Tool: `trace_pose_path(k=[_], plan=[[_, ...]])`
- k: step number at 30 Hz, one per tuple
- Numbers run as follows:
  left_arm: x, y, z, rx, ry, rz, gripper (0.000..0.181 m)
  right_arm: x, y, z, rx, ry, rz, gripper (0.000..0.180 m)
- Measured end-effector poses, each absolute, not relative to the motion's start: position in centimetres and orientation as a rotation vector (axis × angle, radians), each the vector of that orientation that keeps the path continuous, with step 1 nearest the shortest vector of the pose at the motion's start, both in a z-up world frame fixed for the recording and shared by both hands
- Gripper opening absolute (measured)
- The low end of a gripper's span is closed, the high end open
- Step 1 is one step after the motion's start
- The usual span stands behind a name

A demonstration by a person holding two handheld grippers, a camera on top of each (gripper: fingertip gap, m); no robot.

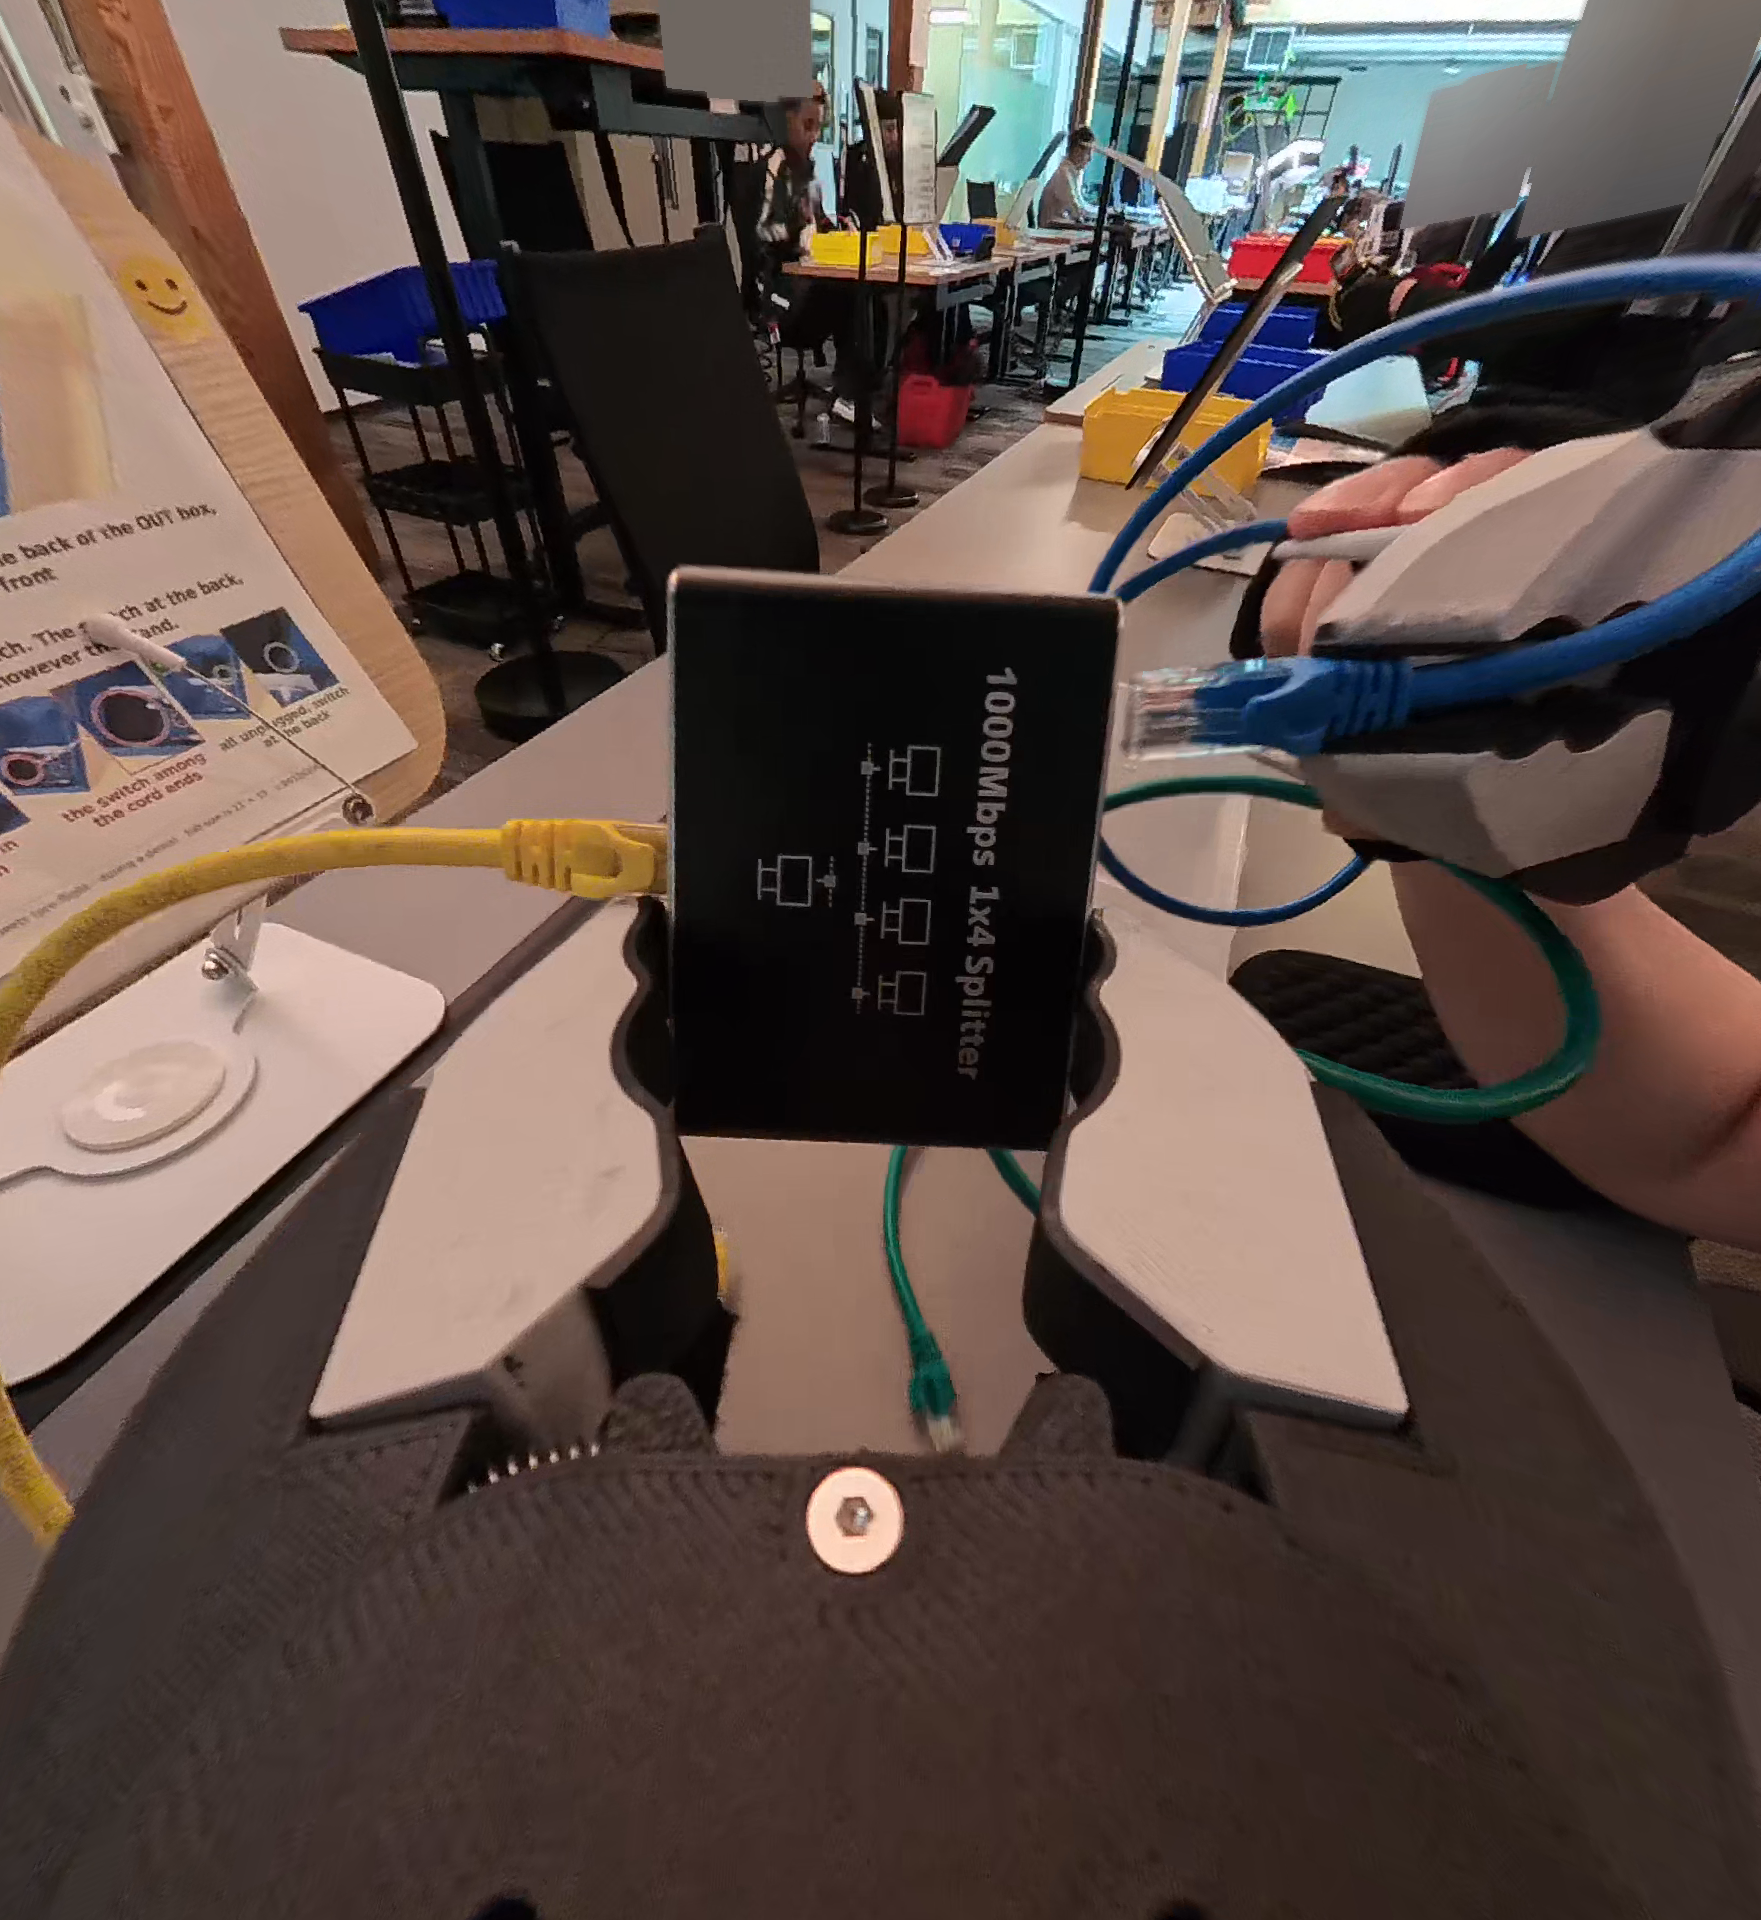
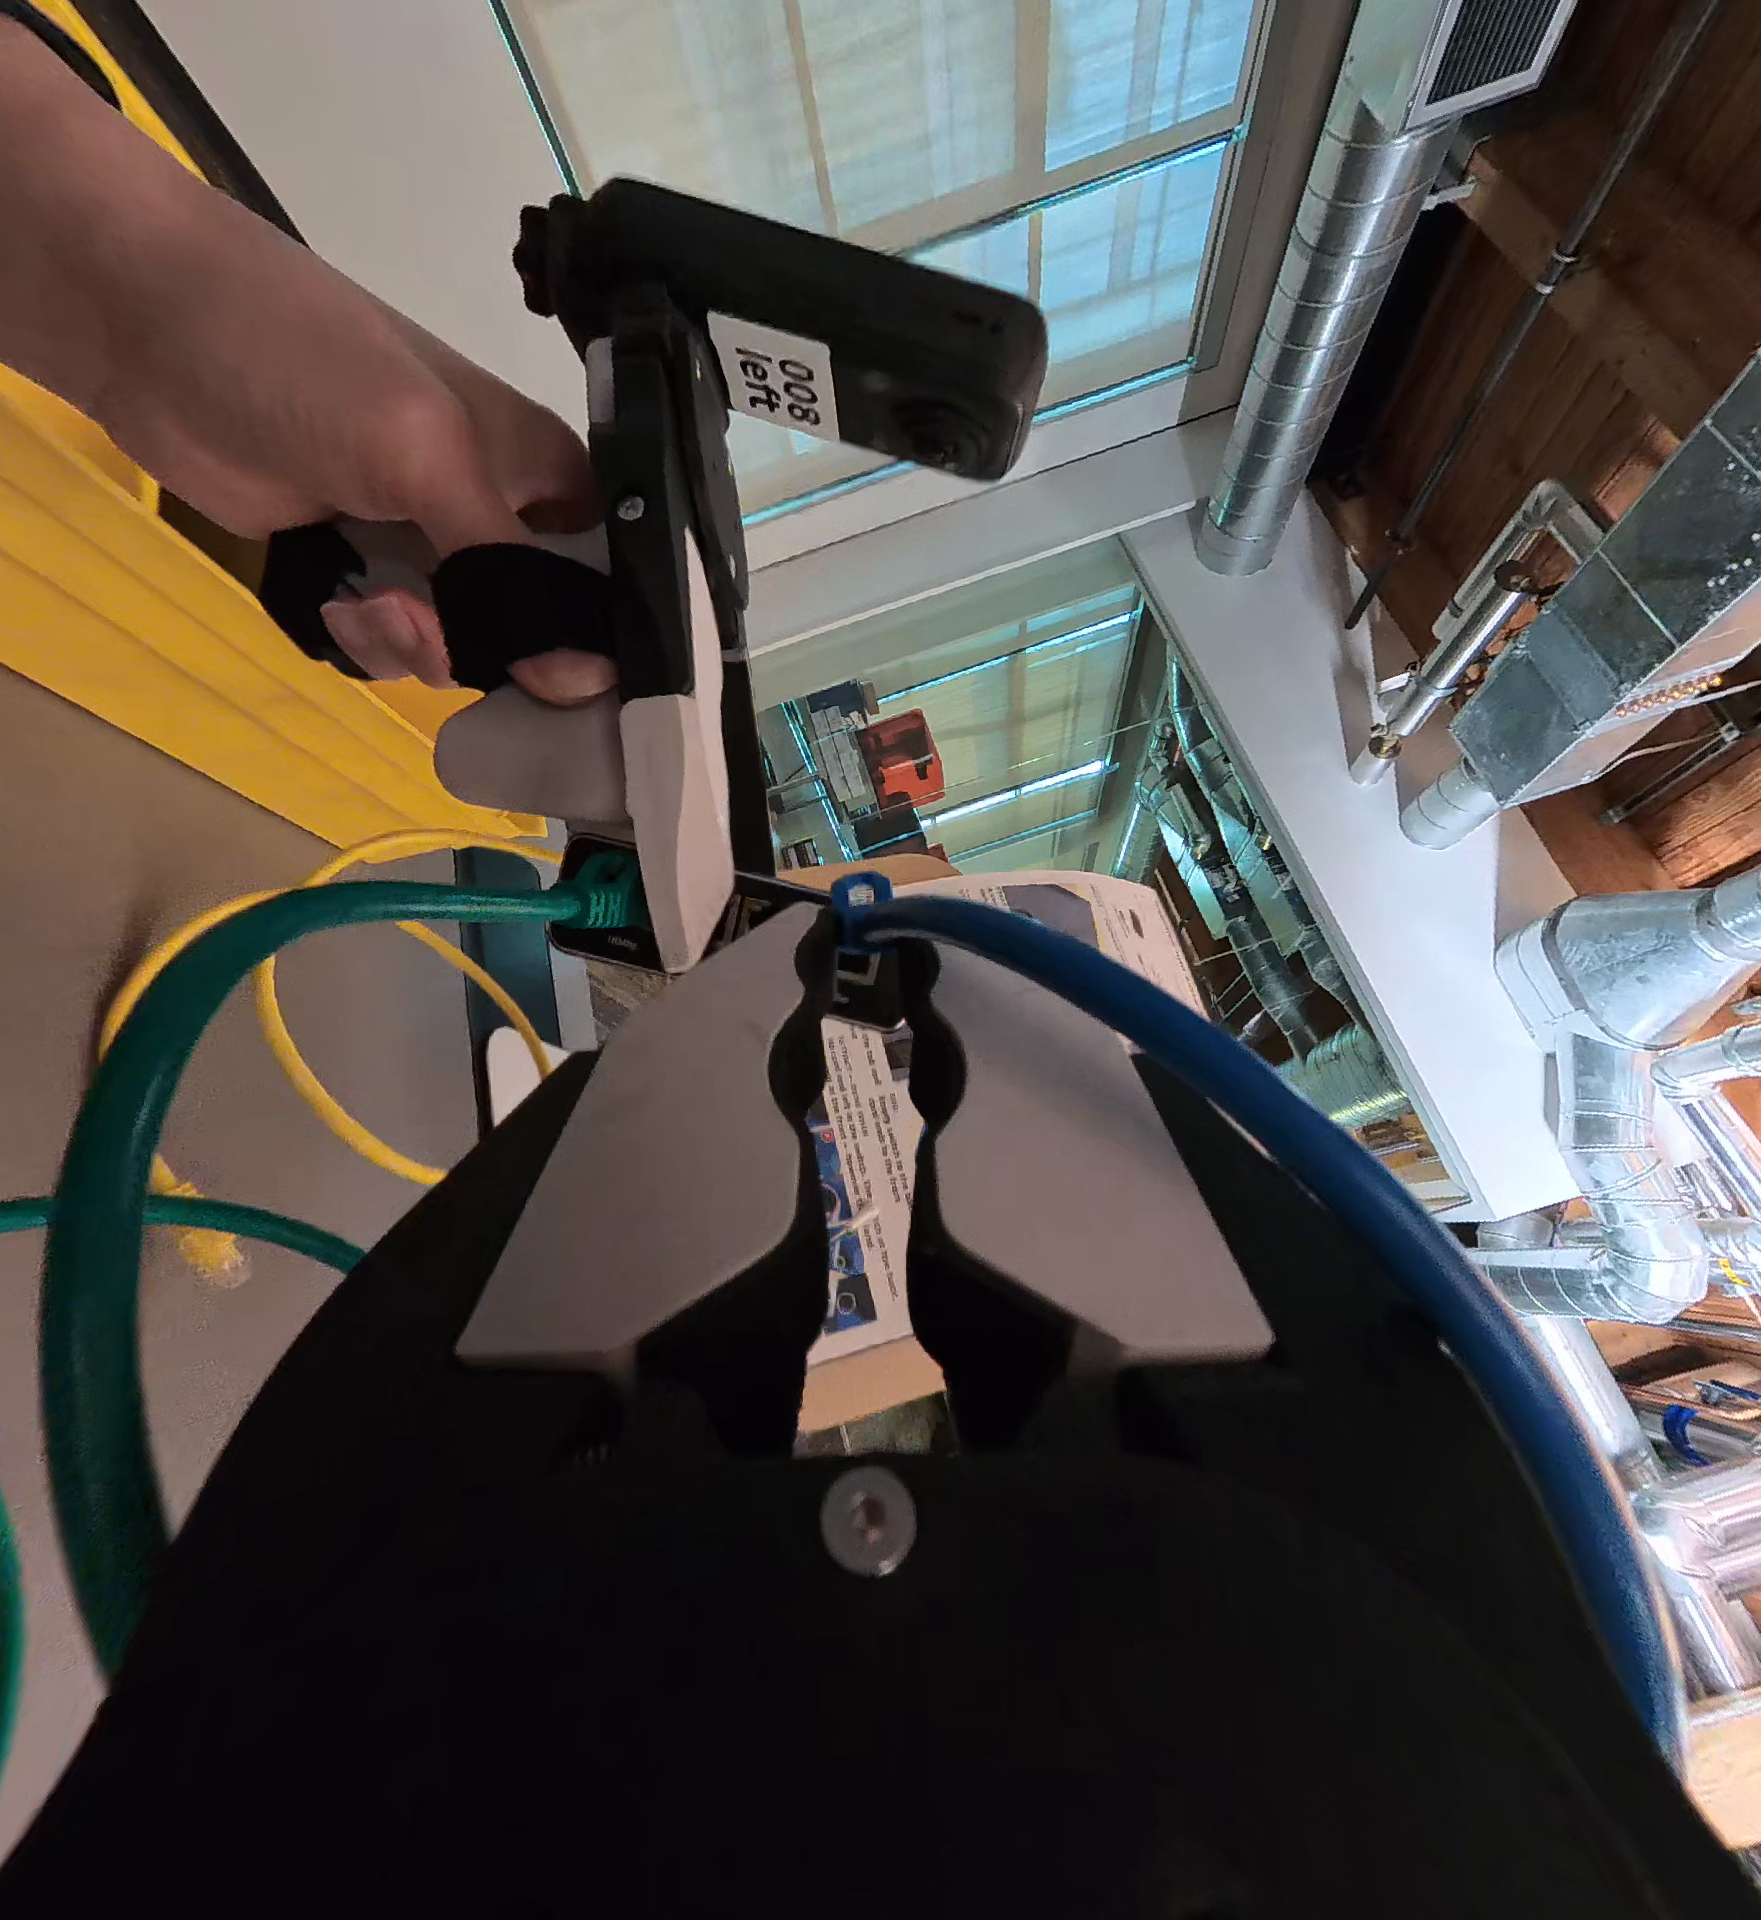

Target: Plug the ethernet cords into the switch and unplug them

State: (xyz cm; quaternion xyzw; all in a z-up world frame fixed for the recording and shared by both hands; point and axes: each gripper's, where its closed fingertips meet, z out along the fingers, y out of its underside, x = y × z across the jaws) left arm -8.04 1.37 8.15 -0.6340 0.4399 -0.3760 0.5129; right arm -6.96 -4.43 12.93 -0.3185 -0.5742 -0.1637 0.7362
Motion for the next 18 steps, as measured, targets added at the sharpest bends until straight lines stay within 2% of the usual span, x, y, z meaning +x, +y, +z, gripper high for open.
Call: trace_pose_path(k=[1, 18], plan=[[-8.0, 1.3, 8.3, -1.516, 1.05, -0.903, 0.075, -6.9, -4.3, 12.8, -0.706, -1.265, -0.372, 0.011], [-8.2, 0.2, 10.2, -1.453, 0.95, -1.013, 0.075, -7.2, -4.1, 14.5, -0.748, -1.091, -0.211, 0.01]])
